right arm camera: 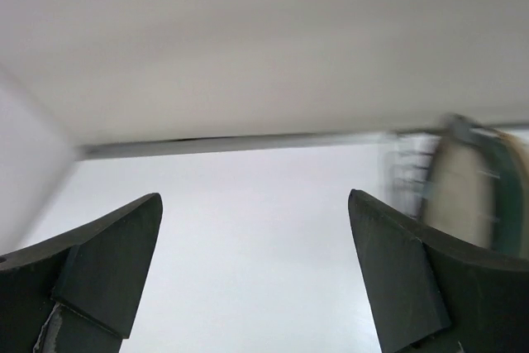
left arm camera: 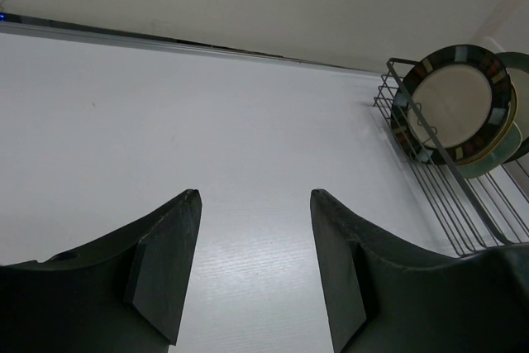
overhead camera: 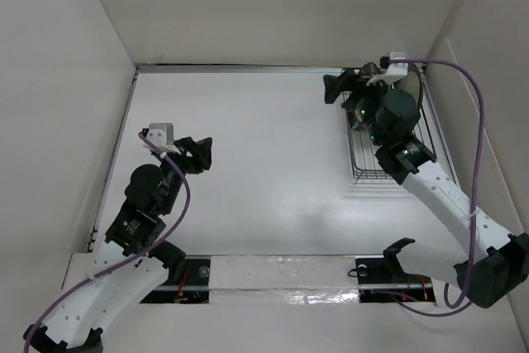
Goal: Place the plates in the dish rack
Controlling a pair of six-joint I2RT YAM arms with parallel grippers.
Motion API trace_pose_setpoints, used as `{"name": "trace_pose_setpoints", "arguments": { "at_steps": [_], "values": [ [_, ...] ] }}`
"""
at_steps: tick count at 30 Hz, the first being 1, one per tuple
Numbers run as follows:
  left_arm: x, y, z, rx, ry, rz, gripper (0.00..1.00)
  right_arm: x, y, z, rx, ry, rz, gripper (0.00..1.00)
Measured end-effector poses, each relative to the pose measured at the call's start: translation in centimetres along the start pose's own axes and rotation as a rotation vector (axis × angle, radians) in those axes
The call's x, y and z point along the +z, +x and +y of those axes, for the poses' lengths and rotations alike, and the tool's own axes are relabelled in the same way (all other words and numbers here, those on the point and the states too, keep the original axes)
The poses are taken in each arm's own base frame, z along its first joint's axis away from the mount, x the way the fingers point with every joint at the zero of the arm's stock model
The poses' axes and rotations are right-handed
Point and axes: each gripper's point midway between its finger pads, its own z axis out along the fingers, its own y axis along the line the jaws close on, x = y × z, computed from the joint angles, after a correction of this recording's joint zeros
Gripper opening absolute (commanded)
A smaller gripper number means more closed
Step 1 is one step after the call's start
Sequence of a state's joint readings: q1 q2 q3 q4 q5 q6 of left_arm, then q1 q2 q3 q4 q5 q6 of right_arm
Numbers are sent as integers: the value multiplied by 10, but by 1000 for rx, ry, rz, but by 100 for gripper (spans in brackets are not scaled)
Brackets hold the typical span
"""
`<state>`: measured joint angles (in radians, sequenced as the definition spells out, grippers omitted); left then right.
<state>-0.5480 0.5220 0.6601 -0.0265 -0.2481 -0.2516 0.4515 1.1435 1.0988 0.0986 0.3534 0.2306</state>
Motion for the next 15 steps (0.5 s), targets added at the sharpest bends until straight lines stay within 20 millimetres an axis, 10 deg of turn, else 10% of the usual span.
{"name": "trace_pose_setpoints", "arguments": {
  "at_steps": [7,15],
  "values": [
    [-6,-12,6,-3,-29,-51,54,-38,51,137,54,-547,110,100],
    [-10,-23,5,-9,-17,-103,55,-50,140,148,13,-639,308,100]
  ]
}}
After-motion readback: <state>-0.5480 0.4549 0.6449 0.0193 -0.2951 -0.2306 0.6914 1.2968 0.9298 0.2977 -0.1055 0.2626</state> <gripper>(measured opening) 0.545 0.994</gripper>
